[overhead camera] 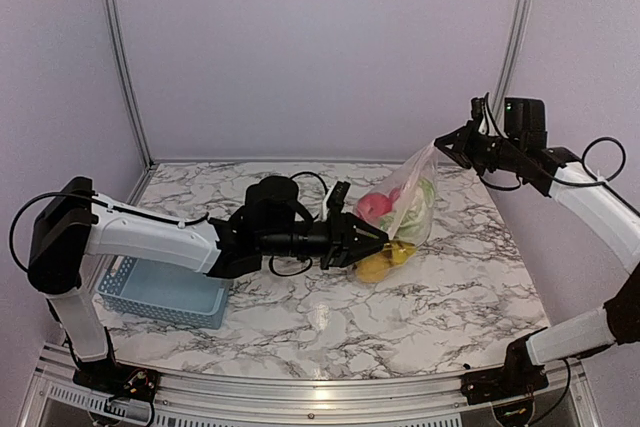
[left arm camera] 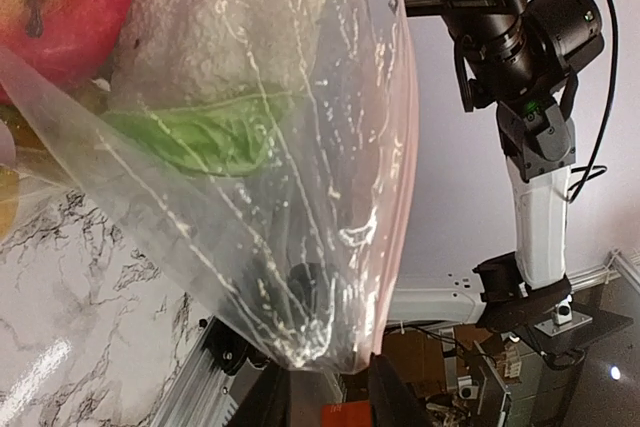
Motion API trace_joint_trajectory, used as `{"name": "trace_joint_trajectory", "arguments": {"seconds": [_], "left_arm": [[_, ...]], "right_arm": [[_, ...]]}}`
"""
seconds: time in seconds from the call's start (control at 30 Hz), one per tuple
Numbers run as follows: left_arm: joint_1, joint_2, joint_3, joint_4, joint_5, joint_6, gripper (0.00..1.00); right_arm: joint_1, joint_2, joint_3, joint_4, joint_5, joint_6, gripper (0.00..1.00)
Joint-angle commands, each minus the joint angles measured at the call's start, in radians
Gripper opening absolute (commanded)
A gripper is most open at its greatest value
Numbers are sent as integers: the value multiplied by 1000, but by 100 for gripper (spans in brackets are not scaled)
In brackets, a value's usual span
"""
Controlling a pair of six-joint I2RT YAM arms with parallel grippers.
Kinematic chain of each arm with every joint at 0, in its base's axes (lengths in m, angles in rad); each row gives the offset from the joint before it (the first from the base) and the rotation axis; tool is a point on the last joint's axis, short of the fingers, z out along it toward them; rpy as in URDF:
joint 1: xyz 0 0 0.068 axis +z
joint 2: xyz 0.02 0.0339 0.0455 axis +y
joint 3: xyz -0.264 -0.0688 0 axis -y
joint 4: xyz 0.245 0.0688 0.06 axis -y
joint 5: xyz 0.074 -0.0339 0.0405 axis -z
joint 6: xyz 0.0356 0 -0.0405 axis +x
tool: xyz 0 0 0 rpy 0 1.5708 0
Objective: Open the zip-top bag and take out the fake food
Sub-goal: Unzip the zipper food storage bag at the center of the board, then open the zipper of the food storage bag at the center of the board.
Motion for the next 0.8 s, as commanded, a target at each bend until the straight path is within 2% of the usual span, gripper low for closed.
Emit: {"name": "trace_joint_trajectory", "arguments": {"seconds": [0.0, 0.33, 0.5, 0.67, 0.77], "left_arm": [[-9, -40, 35, -129, -4, 98, 33], [-1, -186, 120, -508, -164, 377, 46], [-3, -228, 228, -696, -241, 514, 57], [-3, -175, 414, -934, -418, 683, 67], [-3, -97, 520, -1035, -514, 751, 67]], "right_arm": [[13, 19, 70, 52, 10, -32, 0], [63, 69, 97, 59, 13, -43, 0], [81, 85, 109, 60, 18, -44, 0], [103, 92, 110, 78, 22, -33, 0], [121, 95, 109, 87, 26, -25, 0]]}}
